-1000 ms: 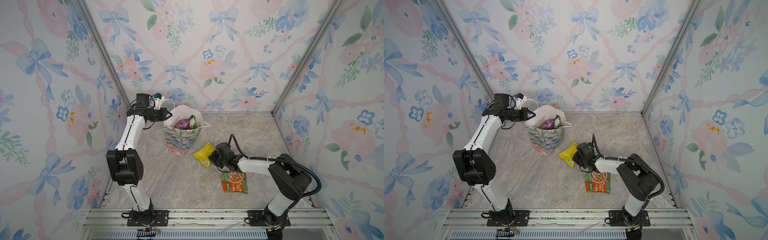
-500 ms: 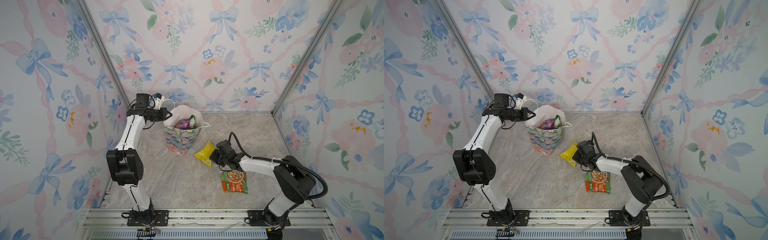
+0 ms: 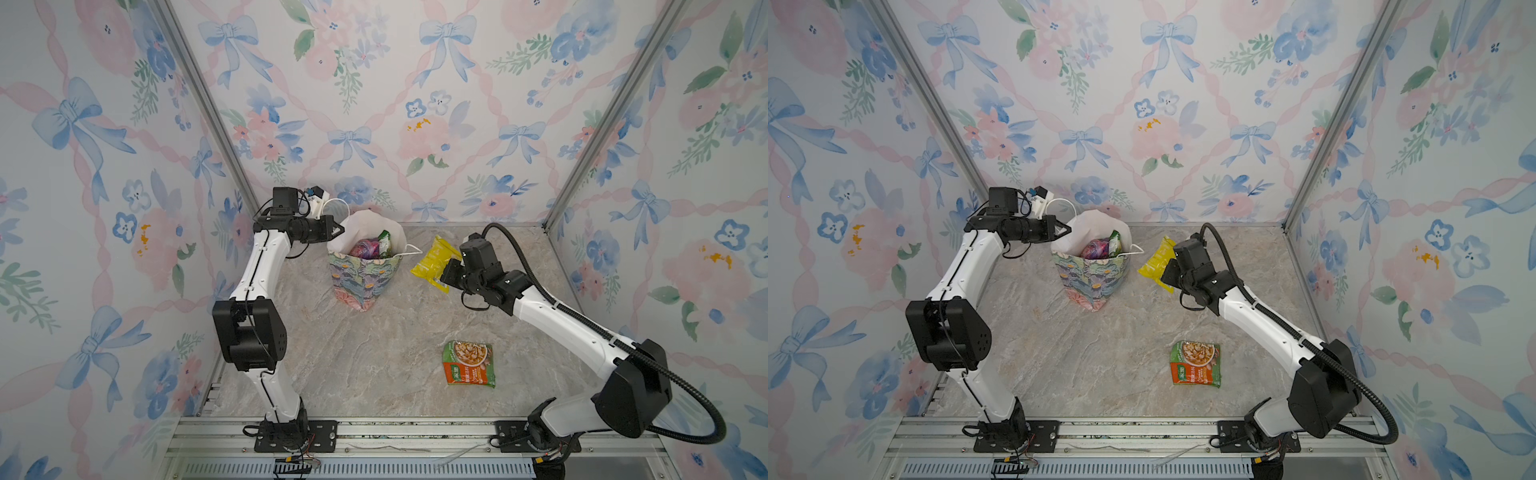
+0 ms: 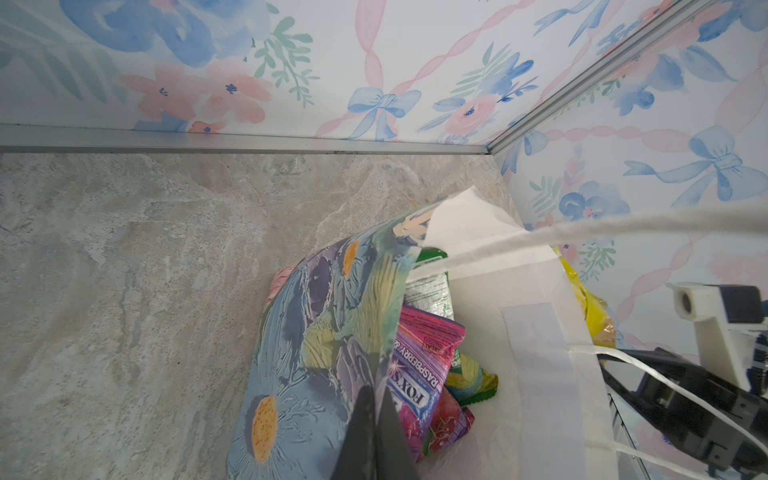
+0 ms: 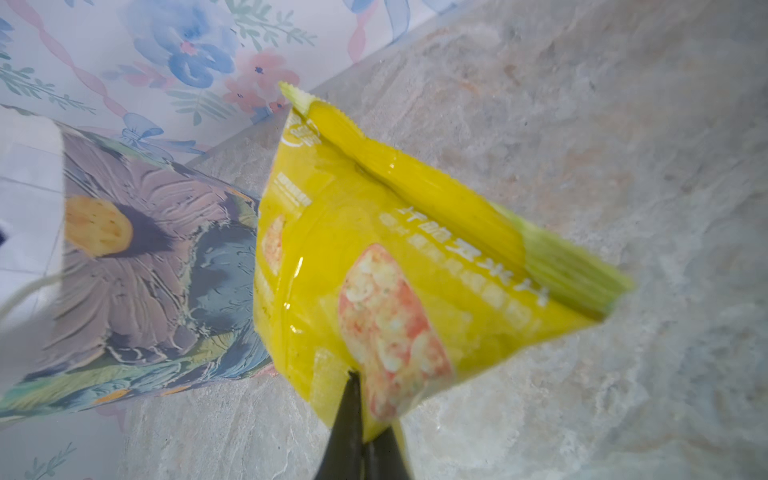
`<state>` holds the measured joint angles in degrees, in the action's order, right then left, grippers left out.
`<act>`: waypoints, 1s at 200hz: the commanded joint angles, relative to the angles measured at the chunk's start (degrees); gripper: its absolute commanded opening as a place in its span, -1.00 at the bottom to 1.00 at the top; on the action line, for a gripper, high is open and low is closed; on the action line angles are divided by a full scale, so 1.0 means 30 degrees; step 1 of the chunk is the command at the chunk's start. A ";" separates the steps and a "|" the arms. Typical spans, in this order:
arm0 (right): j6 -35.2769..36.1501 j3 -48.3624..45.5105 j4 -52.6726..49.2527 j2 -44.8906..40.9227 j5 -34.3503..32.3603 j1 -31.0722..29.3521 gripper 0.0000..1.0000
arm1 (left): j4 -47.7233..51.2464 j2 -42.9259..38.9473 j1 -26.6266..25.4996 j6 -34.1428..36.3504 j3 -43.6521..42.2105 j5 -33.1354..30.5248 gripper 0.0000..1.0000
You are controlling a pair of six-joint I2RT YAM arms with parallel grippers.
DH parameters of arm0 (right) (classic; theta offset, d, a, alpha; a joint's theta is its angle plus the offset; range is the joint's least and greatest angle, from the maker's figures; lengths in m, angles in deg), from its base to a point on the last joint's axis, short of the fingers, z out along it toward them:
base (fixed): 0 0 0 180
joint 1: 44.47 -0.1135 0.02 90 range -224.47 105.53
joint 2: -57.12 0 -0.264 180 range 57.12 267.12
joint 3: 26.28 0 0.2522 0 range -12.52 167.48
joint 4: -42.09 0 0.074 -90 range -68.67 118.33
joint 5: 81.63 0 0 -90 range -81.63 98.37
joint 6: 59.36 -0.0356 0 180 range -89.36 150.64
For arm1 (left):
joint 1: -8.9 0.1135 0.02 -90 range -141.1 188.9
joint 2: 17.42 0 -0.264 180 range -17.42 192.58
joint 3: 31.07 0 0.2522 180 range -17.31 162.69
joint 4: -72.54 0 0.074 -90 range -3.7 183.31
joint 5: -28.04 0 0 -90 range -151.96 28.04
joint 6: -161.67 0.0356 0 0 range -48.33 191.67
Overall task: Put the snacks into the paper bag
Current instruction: 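Lift the yellow packet and carry it over the bag, then lower the yellow packet into the bag and open the right gripper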
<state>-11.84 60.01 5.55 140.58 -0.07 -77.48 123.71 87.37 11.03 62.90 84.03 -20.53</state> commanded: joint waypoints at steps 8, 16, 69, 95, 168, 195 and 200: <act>0.3126 0.3034 -0.2511 0.0078 -0.1161 0.0382 -1.00 | 0.0026 -0.0375 -0.0070 0.0197 -0.0198 0.0426 -1.00; 0.3460 0.3800 -0.2639 0.0247 -0.1248 0.0418 -1.00 | 0.0040 -0.0415 -0.0065 0.0200 -0.0206 0.0393 -1.00; 0.5067 0.8117 -0.2373 0.1720 -0.1564 0.0443 -1.00 | 0.0040 -0.0420 -0.0064 0.0200 -0.0206 0.0413 -1.00; 0.5469 1.0473 -0.2304 0.3101 -0.1100 0.0128 -1.00 | 0.0041 -0.0419 -0.0063 0.0189 -0.0206 0.0404 -1.00; 0.5972 1.7810 -0.4236 0.9049 0.0555 -0.1970 -1.00 | 0.0040 -0.0361 -0.0065 0.0193 -0.0206 0.0361 -1.00; 0.5931 2.0118 -0.5171 1.0870 0.1301 -0.2770 -1.00 | 0.0040 -0.0329 -0.0066 0.0190 -0.0235 0.0392 -1.00; 0.5913 2.0463 -0.5346 1.1131 0.1368 -0.2941 -1.00 | 0.0040 -0.0315 -0.0062 0.0185 -0.0231 0.0368 -1.00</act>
<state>5.01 115.51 -6.10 170.96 1.26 -84.08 123.71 87.37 11.03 62.88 84.03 -20.53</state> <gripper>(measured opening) 0.049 0.047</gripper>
